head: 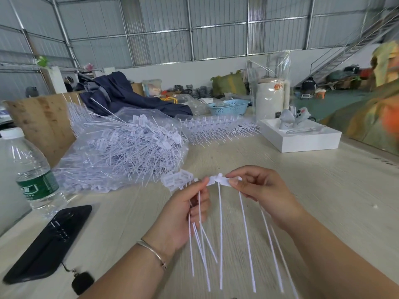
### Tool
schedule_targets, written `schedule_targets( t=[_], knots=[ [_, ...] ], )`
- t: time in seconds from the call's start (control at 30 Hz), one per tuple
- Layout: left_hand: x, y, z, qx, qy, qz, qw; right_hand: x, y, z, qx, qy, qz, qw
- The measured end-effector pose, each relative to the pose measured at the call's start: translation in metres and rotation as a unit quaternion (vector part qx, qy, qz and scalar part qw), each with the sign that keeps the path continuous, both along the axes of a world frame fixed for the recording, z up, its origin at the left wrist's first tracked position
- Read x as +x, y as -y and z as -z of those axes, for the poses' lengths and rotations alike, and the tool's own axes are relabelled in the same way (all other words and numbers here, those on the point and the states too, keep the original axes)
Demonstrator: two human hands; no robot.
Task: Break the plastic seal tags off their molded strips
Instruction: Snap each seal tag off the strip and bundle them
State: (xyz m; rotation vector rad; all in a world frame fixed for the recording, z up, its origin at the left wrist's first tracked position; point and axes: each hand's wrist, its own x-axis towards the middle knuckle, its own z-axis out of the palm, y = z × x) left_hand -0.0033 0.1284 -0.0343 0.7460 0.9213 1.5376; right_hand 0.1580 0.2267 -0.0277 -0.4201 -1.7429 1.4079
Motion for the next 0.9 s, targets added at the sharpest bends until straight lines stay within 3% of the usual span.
schedule_targets(
  t=[0.13,0.3,0.47,0.63,0.8,0.9],
  knots=[
    [0.002,0.0,0.002,-0.01,-0.041,-0.021,0.999,0.002,0.0,-0.001,0.044,0.016,0.002,0.999],
    [0.001,0.003,0.001,-0.026,-0.159,-0.038,0.986,0.008,-0.004,-0.005,0.042,0.055,0.01,0.998],
    [0.002,0.006,-0.005,-0.023,-0.222,0.039,0.974,0.015,-0.005,-0.012,-0.01,0.085,-0.02,0.996],
    [0.001,0.006,-0.007,-0.06,-0.288,0.118,0.949,0.014,-0.007,-0.011,-0.003,0.144,-0.063,0.988],
    [-0.008,0.009,-0.008,-0.087,-0.281,0.131,0.947,0.023,-0.019,-0.012,-0.041,0.088,-0.062,0.993],
    [-0.018,0.008,-0.006,-0.074,-0.186,0.105,0.974,0.032,-0.034,-0.011,-0.068,0.027,0.01,0.997]
  ],
)
